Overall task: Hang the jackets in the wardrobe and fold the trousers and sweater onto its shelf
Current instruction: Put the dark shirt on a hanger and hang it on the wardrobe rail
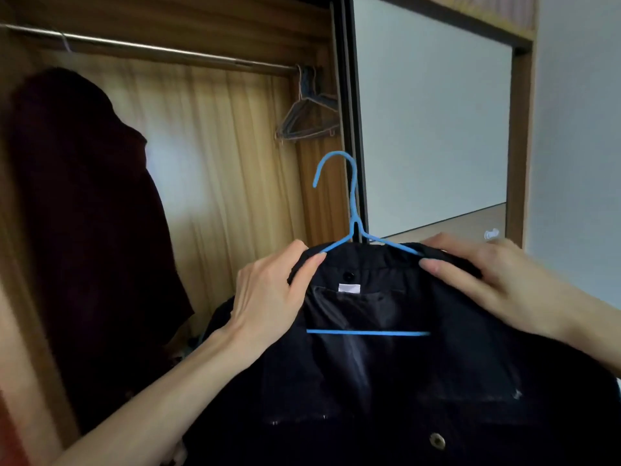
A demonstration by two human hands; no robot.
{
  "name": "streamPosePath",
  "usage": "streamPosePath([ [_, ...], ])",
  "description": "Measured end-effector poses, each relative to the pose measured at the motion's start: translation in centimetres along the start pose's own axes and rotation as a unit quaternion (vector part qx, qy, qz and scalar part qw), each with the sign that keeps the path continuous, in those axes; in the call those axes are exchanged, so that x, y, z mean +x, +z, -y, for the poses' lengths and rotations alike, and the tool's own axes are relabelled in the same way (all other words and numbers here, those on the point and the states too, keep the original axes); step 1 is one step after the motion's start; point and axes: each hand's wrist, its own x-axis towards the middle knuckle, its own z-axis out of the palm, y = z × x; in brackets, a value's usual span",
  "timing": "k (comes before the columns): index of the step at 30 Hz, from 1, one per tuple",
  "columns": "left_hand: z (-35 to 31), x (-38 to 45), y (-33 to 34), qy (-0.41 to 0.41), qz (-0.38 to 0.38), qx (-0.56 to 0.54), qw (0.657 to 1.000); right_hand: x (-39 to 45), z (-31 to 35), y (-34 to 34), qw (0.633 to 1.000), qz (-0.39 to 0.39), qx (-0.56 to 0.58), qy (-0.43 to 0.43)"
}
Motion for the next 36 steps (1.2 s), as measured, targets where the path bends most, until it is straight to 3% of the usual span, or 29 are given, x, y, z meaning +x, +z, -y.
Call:
streamPosePath([
  [3,2.1,2.7,-1.0,-0.015,0.006,0.019,1.000,3.4,0.1,0.0,0.998,-0.047,0.024,-0.025],
  [10,7.5,10.7,-1.1,-0.085,0.040,0.010,0.996,13.6,1.5,0.1,0.991,-0.121,-0.057,-0.012],
  [18,14.8,19.9,-3.0,-0.071,0.008,0.103,0.992,25.6,3.2,0.9,0.971,-0.175,-0.159,0.047],
  [28,26.1,23.3,-4.1,-0.102,0.005,0.112,0.988,38.7,3.2,4.4,0.953,-0.232,-0.183,0.064],
  [36,31.2,26.6,-1.5,-0.103,0.029,0.134,0.985,47.2,3.7,8.4,0.958,-0.233,-0.149,0.077],
])
